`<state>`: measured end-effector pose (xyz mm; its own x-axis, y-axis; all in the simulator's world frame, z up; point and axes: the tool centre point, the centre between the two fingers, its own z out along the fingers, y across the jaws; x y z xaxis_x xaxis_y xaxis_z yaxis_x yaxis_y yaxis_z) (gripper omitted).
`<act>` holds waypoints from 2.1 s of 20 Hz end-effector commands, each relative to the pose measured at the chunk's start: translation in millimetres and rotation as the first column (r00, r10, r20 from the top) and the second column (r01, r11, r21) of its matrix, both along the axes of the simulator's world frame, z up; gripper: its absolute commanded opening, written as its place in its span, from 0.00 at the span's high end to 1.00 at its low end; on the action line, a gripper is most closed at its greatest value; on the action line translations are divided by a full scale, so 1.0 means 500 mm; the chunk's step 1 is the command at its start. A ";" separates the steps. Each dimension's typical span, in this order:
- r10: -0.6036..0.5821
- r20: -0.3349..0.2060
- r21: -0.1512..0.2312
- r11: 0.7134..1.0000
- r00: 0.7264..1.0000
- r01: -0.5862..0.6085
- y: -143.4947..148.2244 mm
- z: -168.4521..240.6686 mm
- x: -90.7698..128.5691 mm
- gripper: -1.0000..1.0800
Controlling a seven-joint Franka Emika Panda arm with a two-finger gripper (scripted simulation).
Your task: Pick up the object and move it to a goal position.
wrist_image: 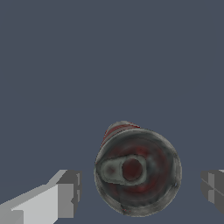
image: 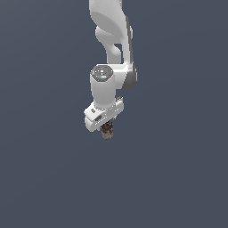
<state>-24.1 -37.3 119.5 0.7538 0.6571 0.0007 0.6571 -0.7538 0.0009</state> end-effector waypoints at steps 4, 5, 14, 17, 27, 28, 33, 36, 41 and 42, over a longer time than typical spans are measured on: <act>0.003 -0.001 0.000 1.000 1.000 -0.003 0.001 -0.054 -0.003 0.04; 0.003 -0.001 0.000 1.000 1.000 -0.003 0.000 -0.062 -0.003 0.04; 0.003 -0.001 0.000 1.000 1.000 -0.003 0.000 -0.084 -0.001 1.00; 0.003 -0.001 0.000 1.000 1.000 -0.003 0.000 -0.084 -0.001 1.00; 0.003 0.000 0.000 1.000 1.000 -0.003 -0.006 -0.067 0.000 1.00; 0.003 0.000 0.000 1.000 1.000 -0.003 -0.009 -0.060 0.000 1.00; 0.004 0.000 0.000 1.000 1.000 -0.004 -0.025 -0.006 0.000 1.00; 0.004 0.000 0.000 1.000 1.000 -0.004 -0.040 0.040 0.001 1.00; 0.004 0.000 0.001 1.000 1.000 -0.004 -0.071 0.137 0.003 1.00; 0.004 0.000 0.001 1.000 1.000 -0.004 -0.078 0.159 0.003 1.00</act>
<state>-23.6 -71.0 180.8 0.7510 0.6603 -0.0018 0.6603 -0.7510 -0.0032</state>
